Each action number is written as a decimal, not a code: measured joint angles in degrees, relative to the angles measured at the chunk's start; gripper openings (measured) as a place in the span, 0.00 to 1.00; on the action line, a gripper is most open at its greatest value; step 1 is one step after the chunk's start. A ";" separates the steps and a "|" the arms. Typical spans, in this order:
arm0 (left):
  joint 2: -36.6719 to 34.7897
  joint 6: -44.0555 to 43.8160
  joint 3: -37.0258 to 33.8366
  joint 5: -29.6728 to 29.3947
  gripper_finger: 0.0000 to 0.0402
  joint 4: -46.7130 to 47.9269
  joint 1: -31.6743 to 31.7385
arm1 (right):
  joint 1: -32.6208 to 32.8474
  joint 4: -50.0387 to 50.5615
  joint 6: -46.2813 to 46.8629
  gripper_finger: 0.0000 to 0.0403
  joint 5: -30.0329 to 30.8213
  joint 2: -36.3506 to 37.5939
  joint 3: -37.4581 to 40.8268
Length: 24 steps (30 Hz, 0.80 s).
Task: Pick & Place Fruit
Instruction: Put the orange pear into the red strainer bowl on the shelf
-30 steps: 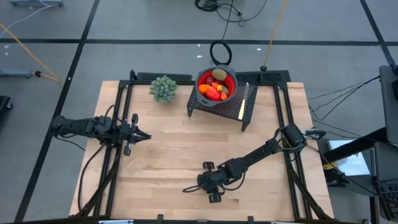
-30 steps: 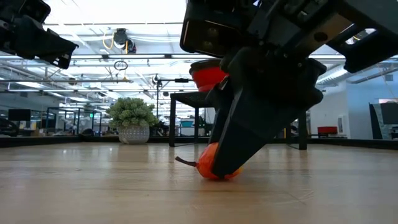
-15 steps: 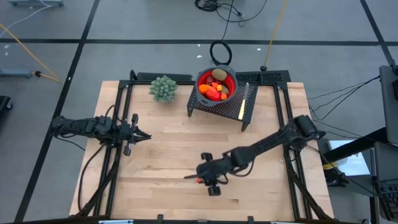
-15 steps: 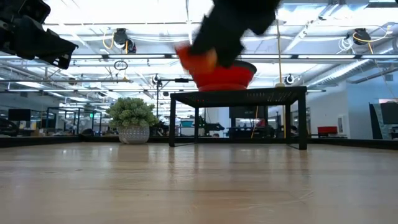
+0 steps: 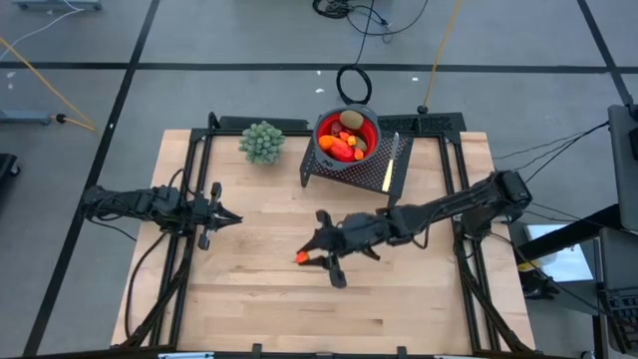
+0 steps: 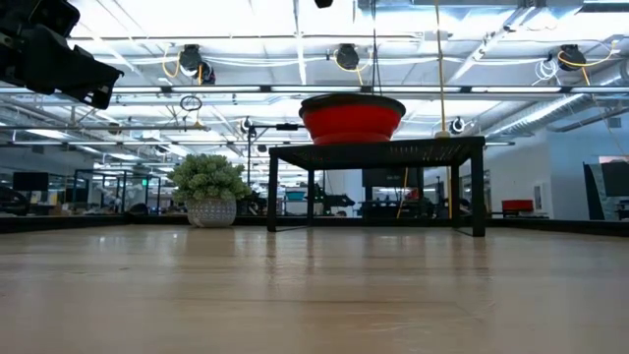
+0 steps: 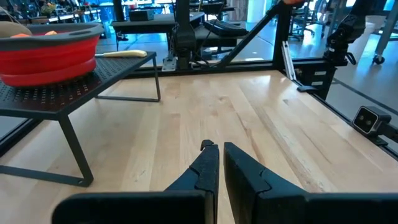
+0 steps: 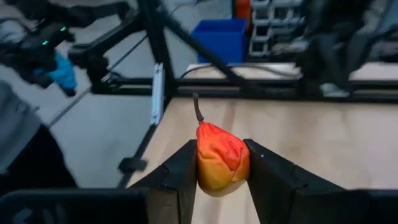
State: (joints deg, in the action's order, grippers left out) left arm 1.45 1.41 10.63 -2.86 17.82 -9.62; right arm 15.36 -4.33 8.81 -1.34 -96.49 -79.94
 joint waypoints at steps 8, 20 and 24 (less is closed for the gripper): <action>0.00 -0.02 0.00 -0.13 0.06 -0.04 0.01 | -3.08 -12.81 1.38 0.29 -0.37 0.44 0.02; 0.00 -0.72 0.00 -0.19 0.06 -0.08 0.02 | -8.97 -20.98 6.60 0.29 -0.44 0.55 0.00; 0.00 -2.55 0.00 -0.21 0.06 -0.08 0.01 | -11.69 -23.96 16.77 0.29 -0.44 0.44 0.00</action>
State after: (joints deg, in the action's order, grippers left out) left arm 1.45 -1.14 10.64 -3.07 17.74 -9.62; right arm 3.67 -28.29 25.58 -1.79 -96.05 -79.94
